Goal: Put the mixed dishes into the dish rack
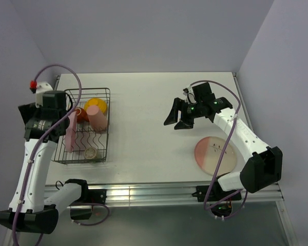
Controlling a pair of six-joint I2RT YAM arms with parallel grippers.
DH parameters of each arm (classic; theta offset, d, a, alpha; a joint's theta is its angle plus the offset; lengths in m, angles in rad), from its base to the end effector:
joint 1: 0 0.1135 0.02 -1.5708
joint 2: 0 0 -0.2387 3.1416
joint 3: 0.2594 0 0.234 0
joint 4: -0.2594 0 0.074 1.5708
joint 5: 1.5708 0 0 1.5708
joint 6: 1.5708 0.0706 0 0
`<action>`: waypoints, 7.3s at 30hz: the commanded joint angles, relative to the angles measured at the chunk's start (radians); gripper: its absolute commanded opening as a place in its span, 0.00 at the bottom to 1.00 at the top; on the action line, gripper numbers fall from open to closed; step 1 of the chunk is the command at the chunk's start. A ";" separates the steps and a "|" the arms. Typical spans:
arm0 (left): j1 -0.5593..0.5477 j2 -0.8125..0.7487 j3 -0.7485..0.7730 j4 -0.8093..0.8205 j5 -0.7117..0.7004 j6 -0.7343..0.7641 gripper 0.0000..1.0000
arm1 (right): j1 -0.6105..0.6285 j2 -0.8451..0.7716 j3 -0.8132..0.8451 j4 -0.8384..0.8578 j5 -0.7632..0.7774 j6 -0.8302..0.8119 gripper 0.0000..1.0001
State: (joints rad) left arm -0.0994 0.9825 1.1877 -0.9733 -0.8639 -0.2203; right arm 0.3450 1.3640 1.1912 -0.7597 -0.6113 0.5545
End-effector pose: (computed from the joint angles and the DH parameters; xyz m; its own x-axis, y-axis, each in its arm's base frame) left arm 0.1874 0.0353 0.3336 -0.5698 -0.0858 -0.8173 -0.6192 0.6987 0.3584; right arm 0.2523 0.1337 0.2615 -0.9578 0.1140 -0.2639 -0.1111 0.6999 0.7056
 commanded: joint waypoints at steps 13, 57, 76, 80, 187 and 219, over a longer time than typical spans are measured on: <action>-0.051 -0.018 0.170 -0.087 0.130 -0.200 0.99 | -0.058 -0.094 0.054 -0.076 0.077 -0.001 0.74; -0.074 0.168 -0.080 0.042 0.166 0.012 0.99 | -0.163 -0.114 -0.042 -0.001 -0.016 0.058 0.74; 0.013 0.162 -0.062 0.016 0.092 -0.028 0.99 | -0.104 -0.098 -0.025 -0.010 -0.016 0.044 0.73; 0.033 0.156 -0.063 0.018 0.086 -0.028 0.99 | -0.095 -0.101 -0.025 -0.012 -0.016 0.042 0.73; -0.657 0.458 0.534 0.135 0.800 -0.398 0.81 | -0.141 -0.270 -0.398 -0.173 0.456 0.142 0.56; -0.658 0.485 0.233 0.283 1.172 -0.406 0.65 | -0.055 0.188 -0.433 0.083 0.614 0.208 0.00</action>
State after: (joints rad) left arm -0.7563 1.4467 1.4303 -0.7444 0.2493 -0.6323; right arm 0.2333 1.4734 0.7700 -0.8368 0.0021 0.7170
